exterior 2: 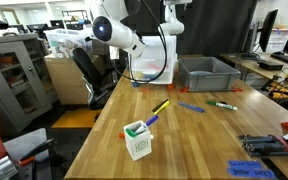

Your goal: Open the top drawer of the cabinet on the table

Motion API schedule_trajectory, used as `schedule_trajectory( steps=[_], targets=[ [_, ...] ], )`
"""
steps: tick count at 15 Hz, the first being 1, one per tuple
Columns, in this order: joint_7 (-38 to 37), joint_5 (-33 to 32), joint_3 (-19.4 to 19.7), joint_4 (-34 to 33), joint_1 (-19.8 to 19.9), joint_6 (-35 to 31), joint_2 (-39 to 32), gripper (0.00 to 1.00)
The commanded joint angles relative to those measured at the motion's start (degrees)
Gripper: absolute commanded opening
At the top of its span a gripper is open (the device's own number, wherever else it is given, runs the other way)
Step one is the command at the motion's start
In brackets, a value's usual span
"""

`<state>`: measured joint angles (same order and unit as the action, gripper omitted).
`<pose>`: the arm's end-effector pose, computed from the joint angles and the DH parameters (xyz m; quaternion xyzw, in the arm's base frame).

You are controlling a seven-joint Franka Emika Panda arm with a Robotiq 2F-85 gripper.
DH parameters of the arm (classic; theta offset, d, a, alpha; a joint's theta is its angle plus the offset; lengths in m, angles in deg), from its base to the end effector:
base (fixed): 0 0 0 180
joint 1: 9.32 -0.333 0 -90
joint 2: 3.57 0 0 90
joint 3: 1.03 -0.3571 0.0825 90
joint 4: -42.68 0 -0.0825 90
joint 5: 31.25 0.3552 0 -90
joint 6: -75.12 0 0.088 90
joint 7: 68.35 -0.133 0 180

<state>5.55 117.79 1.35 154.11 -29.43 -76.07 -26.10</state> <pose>0.6041 0.1881 0.3260 -0.7362 0.3394 -0.3147 0.4937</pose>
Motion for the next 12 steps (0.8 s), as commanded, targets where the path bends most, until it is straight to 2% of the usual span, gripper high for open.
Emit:
schedule_trajectory(
  steps=[1, 12],
  targets=[
    [1.53, -0.22, -0.61, 2.02, -0.43, -4.81, 2.96, 0.04],
    [1.39, -0.66, -0.02, 4.14, -3.82, -16.62, 7.18, 0.04]
  ],
)
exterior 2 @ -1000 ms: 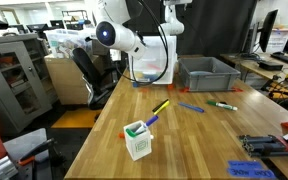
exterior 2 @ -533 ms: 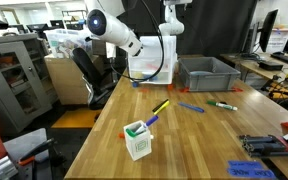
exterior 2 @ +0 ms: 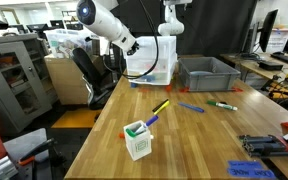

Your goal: Open the top drawer of the cabinet on the table

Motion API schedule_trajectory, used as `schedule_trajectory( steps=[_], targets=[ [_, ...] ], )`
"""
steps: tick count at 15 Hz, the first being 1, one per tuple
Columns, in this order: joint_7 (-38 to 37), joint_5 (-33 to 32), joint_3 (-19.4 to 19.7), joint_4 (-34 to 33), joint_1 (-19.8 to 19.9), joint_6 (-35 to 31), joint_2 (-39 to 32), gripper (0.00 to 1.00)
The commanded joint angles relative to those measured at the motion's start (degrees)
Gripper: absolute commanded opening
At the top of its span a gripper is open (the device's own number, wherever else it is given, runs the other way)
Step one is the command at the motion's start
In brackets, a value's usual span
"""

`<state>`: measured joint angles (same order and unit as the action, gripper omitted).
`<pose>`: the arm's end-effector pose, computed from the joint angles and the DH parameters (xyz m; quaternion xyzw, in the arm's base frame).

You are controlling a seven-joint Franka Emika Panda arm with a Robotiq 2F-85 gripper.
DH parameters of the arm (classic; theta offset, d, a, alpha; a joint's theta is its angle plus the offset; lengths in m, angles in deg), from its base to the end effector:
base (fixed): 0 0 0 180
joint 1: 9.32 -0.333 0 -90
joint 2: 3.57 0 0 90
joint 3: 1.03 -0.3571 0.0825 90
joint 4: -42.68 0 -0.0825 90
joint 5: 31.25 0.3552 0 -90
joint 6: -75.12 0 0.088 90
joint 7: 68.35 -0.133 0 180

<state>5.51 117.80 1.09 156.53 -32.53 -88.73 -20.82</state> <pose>0.5631 0.1922 0.3478 -0.7738 0.3575 -0.3007 0.4278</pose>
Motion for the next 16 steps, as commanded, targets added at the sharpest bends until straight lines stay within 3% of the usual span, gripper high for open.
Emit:
schedule_trajectory(
  steps=[1, 16],
  targets=[
    [1.4, -0.67, 0.24, 1.95, -0.78, -4.77, 2.31, 0.04],
    [1.5, -0.25, 0.7, 6.18, -1.01, -17.7, 8.63, 0.04]
  ],
)
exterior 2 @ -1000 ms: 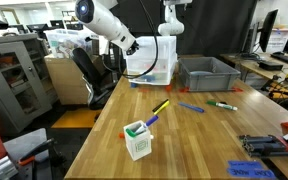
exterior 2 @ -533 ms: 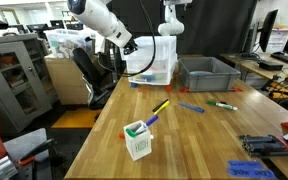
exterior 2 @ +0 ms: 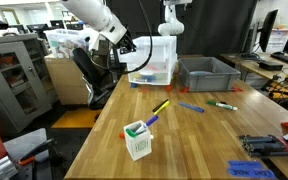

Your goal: Open the top drawer of the cabinet on the table

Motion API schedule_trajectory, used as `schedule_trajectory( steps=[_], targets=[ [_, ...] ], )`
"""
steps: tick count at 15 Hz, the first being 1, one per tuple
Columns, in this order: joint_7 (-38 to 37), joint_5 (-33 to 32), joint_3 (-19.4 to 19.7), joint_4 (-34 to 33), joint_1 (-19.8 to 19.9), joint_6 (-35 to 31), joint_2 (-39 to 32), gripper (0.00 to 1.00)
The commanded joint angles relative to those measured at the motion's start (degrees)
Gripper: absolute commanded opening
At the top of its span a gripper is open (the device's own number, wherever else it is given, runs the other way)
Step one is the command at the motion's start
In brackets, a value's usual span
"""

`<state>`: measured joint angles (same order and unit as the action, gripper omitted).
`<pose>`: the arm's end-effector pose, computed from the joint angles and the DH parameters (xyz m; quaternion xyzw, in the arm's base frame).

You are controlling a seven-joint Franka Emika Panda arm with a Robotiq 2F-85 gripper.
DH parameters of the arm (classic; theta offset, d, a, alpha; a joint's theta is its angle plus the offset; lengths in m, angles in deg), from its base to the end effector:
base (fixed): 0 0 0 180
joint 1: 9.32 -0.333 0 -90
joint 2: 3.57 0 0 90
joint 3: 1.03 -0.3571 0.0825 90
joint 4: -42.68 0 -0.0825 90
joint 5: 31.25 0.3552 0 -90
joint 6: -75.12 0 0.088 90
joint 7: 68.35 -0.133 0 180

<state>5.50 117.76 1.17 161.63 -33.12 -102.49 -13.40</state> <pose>0.5110 0.1573 0.3724 -0.8008 0.3970 -0.2926 0.3397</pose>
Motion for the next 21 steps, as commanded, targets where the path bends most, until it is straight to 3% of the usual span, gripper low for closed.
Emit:
schedule_trajectory(
  steps=[1, 13, 18, 19, 21],
  targets=[
    [1.56, -0.19, 0.7, 1.03, -0.43, -4.71, 1.45, 0.04],
    [0.62, 0.01, 1.78, 0.85, -1.45, -12.84, 3.41, 0.04],
    [-1.17, 0.02, 3.49, 1.12, -3.61, -15.08, 4.09, 0.04],
    [-1.23, 0.02, 4.39, 0.95, -4.34, -15.11, 4.38, 0.41],
    [-1.85, -0.92, 5.61, 0.86, -5.61, -16.4, 5.02, 0.47]
  ],
)
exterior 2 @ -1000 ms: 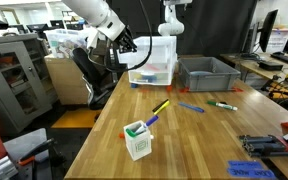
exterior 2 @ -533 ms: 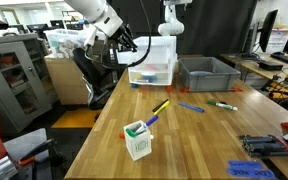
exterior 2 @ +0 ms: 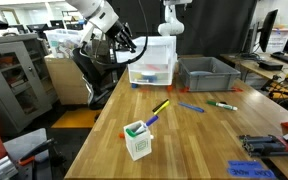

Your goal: Open the top drawer of the cabinet on the table

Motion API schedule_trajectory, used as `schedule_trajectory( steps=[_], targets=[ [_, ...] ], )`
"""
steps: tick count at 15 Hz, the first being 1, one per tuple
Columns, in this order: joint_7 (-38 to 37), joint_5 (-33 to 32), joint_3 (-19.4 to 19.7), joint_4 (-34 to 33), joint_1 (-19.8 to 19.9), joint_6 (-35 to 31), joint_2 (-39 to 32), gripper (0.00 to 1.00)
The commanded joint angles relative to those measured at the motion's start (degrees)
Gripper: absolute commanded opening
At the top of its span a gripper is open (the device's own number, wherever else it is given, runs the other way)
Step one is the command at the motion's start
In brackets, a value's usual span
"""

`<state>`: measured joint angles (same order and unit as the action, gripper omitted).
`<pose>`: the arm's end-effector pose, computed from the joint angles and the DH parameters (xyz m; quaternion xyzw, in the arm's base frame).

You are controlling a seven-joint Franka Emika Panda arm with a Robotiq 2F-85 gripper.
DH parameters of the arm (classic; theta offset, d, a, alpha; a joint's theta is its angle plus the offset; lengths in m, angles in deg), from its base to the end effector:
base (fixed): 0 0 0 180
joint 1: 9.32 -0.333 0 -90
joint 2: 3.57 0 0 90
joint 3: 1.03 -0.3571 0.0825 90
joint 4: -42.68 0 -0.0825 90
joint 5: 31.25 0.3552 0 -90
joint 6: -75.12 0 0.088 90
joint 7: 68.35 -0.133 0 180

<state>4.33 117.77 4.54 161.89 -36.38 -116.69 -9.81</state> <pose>0.4798 0.1272 0.3968 -0.8102 0.4452 -0.2874 0.2507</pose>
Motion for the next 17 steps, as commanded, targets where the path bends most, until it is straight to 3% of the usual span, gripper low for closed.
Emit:
schedule_trajectory(
  steps=[1, 2, 3, 4, 7, 10, 11, 17],
  targets=[
    [-1.05, -0.72, 2.06, 0.55, -2.62, -4.17, 1.61, 0.54],
    [-11.24, -8.71, -6.97, 2.72, 3.33, -6.13, 2.45, 0.62],
    [-2.64, -0.39, -1.9, 1.6, -1.38, -9.36, 2.37, 0.71],
    [-5.66, -3.04, -0.38, 5.95, -2.15, -6.34, 2.42, 0.77],
    [-2.99, 0.66, -0.96, 11.92, -2.65, -7.2, 4.42, 0.99],
    [-5.4, 0.27, -4.58, 20.11, -1.59, -7.16, 8.42, 1.0],
    [-4.67, 0.26, -2.65, 15.91, -2.11, -7.16, 3.78, 1.0],
    [-5.34, 0.15, -4.24, 19.55, -2.07, -7.04, 7.74, 1.0]
  ],
)
